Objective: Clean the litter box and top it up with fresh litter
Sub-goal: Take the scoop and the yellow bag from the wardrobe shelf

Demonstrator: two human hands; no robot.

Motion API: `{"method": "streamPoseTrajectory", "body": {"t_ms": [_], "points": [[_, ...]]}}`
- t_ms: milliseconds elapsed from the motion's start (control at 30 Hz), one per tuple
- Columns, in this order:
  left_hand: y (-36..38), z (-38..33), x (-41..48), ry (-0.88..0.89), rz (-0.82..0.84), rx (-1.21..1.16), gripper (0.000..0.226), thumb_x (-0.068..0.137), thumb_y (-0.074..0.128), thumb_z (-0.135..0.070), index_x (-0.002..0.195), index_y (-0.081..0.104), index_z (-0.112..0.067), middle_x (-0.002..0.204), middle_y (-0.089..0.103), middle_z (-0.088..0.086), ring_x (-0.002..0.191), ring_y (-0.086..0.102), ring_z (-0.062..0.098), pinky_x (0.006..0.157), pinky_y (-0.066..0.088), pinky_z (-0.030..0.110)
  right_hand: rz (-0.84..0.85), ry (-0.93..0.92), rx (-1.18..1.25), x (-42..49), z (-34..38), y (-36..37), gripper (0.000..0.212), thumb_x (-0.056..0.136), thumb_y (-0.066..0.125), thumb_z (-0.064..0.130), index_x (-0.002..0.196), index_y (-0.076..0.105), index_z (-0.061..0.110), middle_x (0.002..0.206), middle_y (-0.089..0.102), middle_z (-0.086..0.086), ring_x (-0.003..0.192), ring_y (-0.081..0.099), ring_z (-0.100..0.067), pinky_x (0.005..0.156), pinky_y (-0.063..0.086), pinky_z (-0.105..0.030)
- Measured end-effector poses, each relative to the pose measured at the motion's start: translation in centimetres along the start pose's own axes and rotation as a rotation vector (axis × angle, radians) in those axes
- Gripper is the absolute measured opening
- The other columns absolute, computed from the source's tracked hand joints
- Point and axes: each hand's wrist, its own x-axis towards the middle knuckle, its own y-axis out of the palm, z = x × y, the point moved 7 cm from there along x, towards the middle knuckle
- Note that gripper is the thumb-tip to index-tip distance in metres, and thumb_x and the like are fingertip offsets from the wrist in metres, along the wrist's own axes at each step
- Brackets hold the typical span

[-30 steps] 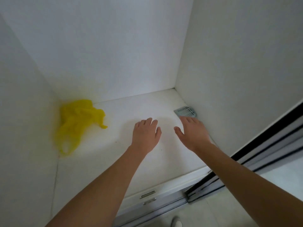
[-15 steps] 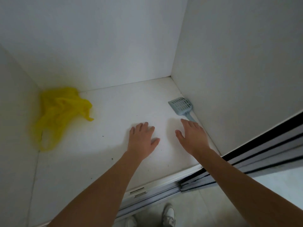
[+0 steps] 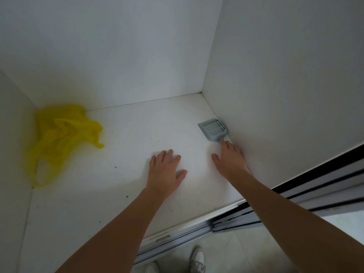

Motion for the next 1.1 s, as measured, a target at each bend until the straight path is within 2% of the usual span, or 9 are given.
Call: {"method": "streamPoseTrajectory", "body": {"t_ms": [200,333,433,533,667,767,867,933,1100], "points": [[-0.1,0.0,0.0,0.001,0.007,0.004,0.057,0.085,0.042,-0.059,0.121,0.067,-0.022,0.136,0.061,0.010,0.123,0.057,0.034,0.101,0.044,0.054,-0.082,-0.095,-0.007,-0.4,0.3,-0.5,0.044,0.097,0.050,0.024,0.140,0.047,0.018,0.129,0.061,-0.001,0.115,0.053,-0.026,0.093,0.043,-0.036],[-0.2,0.0,0.1,0.002,0.022,0.006,0.060,0.087,0.037,-0.060,0.124,0.065,-0.022,0.138,0.059,0.010,0.126,0.055,0.035,0.103,0.043,0.054,-0.134,-0.160,0.045,-0.9,0.8,-1.0,0.033,0.094,0.056,0.011,0.126,0.059,0.019,0.111,0.068,0.001,0.097,0.057,-0.022,0.077,0.051,-0.034],[-0.3,0.0,0.1,-0.006,0.037,-0.001,0.064,0.087,0.033,-0.061,0.128,0.063,-0.022,0.142,0.056,0.010,0.129,0.051,0.034,0.106,0.040,0.055,-0.171,-0.214,0.054,-1.5,1.3,-0.9,0.034,0.090,0.058,0.001,0.119,0.064,0.017,0.102,0.068,0.000,0.087,0.057,-0.020,0.065,0.051,-0.031],[-0.4,0.0,0.0,-0.013,0.055,-0.017,0.065,0.088,0.031,-0.061,0.131,0.060,-0.022,0.146,0.053,0.010,0.133,0.048,0.034,0.109,0.037,0.055,-0.168,-0.240,0.055,-1.6,1.4,-0.6,0.037,0.086,0.059,-0.005,0.117,0.065,0.014,0.101,0.065,-0.002,0.086,0.056,-0.020,0.066,0.049,-0.029],[-0.4,-0.1,0.0,-0.008,0.114,-0.021,0.057,0.096,0.043,-0.058,0.141,0.050,-0.024,0.156,0.040,0.008,0.143,0.035,0.032,0.116,0.026,0.052,-0.120,-0.237,0.050,-1.2,1.4,-0.2,0.034,0.087,0.057,-0.005,0.116,0.063,0.012,0.103,0.062,-0.006,0.086,0.053,-0.020,0.071,0.044,-0.027],[-0.4,-0.1,-0.1,-0.013,0.163,-0.013,0.059,0.098,0.039,-0.058,0.148,0.040,-0.026,0.162,0.029,0.005,0.148,0.024,0.029,0.120,0.018,0.050,-0.055,-0.210,0.035,-0.4,1.7,-0.2,0.028,0.089,0.054,-0.003,0.113,0.056,0.012,0.102,0.058,-0.007,0.084,0.047,-0.018,0.070,0.038,-0.026],[-0.5,-0.2,0.0,-0.019,0.180,-0.022,0.059,0.098,0.039,-0.059,0.148,0.039,-0.027,0.162,0.027,0.004,0.148,0.022,0.028,0.121,0.017,0.049,0.001,-0.197,-0.019,0.1,2.0,-0.1,0.012,0.095,0.057,0.012,0.107,0.053,0.012,0.093,0.049,-0.003,0.079,0.045,-0.017,0.068,0.034,-0.026],[-0.5,-0.2,0.0,-0.029,0.193,-0.026,0.058,0.098,0.039,-0.059,0.148,0.038,-0.028,0.162,0.026,0.003,0.148,0.021,0.028,0.121,0.016,0.049,0.007,-0.183,-0.013,0.3,2.2,-0.1,0.011,0.097,0.057,0.020,0.104,0.053,0.012,0.090,0.046,-0.002,0.077,0.046,-0.017,0.066,0.034,-0.026],[-0.6,-0.3,0.1,-0.032,0.200,-0.017,0.059,0.099,0.039,-0.059,0.148,0.038,-0.028,0.162,0.026,0.003,0.148,0.021,0.027,0.121,0.017,0.049,0.050,-0.157,-0.031,0.6,2.8,-0.2,0.014,0.096,0.057,0.018,0.107,0.052,0.011,0.093,0.052,-0.005,0.077,0.046,-0.017,0.067,0.035,-0.027]]}}
